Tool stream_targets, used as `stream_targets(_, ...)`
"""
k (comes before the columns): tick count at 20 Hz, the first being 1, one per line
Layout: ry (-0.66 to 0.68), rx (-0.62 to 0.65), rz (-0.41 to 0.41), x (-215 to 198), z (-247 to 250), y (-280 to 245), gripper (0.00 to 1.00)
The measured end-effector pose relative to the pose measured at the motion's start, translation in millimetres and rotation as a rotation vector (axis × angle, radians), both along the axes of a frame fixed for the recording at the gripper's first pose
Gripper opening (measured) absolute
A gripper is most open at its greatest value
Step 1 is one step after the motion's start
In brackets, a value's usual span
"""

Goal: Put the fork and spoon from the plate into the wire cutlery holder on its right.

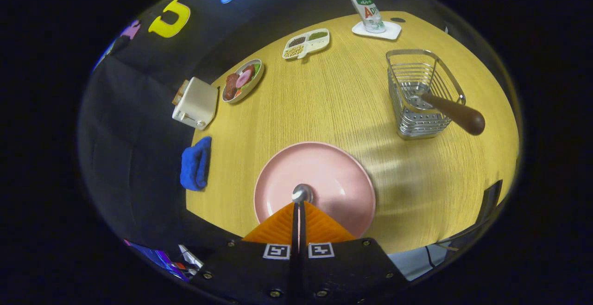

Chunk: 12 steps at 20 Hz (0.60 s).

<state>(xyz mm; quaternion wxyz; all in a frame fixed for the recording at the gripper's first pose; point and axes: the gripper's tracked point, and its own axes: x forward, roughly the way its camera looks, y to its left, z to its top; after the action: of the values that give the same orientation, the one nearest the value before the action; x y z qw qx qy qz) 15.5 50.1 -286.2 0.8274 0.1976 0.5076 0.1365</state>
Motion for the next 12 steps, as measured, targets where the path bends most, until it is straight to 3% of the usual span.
stream_targets(2,-0.001,-0.055,0.017,-1.4,-10.4,-6.3,0.0)
stream_targets(6,0.044,-0.18,0.146,-21.2,-35.9,-9.5,0.02)
stream_targets(9,0.065,-0.273,0.211,-31.9,-57.4,-16.7,0.27)
stream_targets(12,0.1,-0.277,0.234,-41.5,-71.3,-16.6,0.28)
